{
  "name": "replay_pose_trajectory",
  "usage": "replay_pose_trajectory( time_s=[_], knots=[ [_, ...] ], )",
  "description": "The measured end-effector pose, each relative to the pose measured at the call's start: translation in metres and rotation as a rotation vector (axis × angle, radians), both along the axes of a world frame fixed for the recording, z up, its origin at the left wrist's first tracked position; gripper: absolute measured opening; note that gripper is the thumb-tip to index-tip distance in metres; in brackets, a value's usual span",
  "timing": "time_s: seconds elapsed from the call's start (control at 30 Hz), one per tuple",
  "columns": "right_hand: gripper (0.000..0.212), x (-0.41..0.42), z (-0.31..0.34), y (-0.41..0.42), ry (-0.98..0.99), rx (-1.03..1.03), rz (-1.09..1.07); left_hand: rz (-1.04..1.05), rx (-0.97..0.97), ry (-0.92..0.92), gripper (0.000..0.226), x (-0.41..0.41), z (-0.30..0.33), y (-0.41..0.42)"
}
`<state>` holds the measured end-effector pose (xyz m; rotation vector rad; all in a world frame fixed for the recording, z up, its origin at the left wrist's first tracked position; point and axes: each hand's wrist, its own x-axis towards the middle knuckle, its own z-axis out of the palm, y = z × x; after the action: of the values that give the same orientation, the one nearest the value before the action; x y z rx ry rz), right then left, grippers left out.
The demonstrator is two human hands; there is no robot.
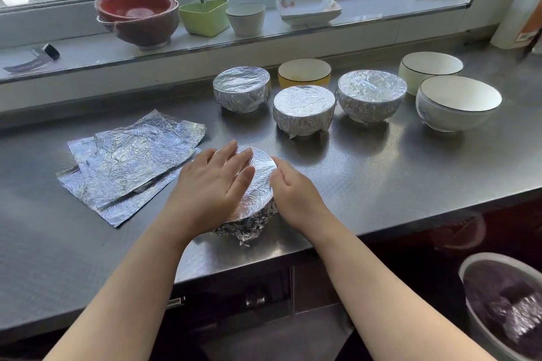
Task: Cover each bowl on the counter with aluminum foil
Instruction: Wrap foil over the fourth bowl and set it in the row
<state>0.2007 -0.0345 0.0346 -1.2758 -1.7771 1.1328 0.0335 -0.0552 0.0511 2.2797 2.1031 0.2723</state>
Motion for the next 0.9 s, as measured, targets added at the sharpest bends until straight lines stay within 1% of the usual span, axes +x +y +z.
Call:
replay_pose_trajectory(
  time_s=[0.07,0.17,0.23,0.3,0.4,0.47,0.53,0.67,0.73,0.8,0.87,0.9],
  knots=[
    [0.036,0.0,-0.002,0.001,0.038,-0.006,-0.006,-0.001,-0.001,0.003,0.083,0.001,0.0,0.0],
    [0.036,-0.001,-0.004,0.001,0.167,-0.068,-0.029,-0.001,0.002,0.003,0.083,0.0,-0.001,0.0],
    [0.039,-0.002,-0.003,0.001,0.219,-0.103,-0.043,0.0,0.0,0.005,0.083,0.0,0.0,0.0],
    [0.039,-0.004,-0.003,0.001,0.197,-0.099,-0.036,0.003,-0.002,0.003,0.083,0.0,0.0,0.0],
    [0.035,-0.008,-0.004,-0.002,0.032,-0.005,-0.066,0.005,0.002,0.004,0.083,0.001,-0.001,0.0],
    [0.033,-0.008,-0.007,-0.003,0.021,0.016,-0.083,0.008,0.002,0.008,0.083,0.001,-0.001,0.0],
    [0.031,-0.007,-0.008,-0.004,0.09,-0.001,-0.087,0.011,0.004,0.002,0.084,0.001,-0.001,0.0],
    [0.032,-0.006,-0.013,-0.003,0.269,-0.126,-0.072,0.014,0.0,0.01,0.086,0.001,0.0,0.0],
    [0.035,-0.007,-0.018,-0.002,0.386,-0.227,-0.057,0.016,0.001,0.01,0.086,0.002,0.0,0.0],
    [0.036,-0.006,-0.019,-0.001,0.532,-0.392,-0.035,0.021,-0.006,0.007,0.085,0.002,0.0,0.0],
    [0.04,-0.001,-0.021,0.001,0.63,-0.514,0.019,0.027,-0.019,0.008,0.084,0.002,0.001,0.0],
    [0.043,0.002,-0.021,0.002,0.647,-0.546,0.033,0.028,-0.022,0.012,0.084,0.003,0.001,-0.001]
  ],
)
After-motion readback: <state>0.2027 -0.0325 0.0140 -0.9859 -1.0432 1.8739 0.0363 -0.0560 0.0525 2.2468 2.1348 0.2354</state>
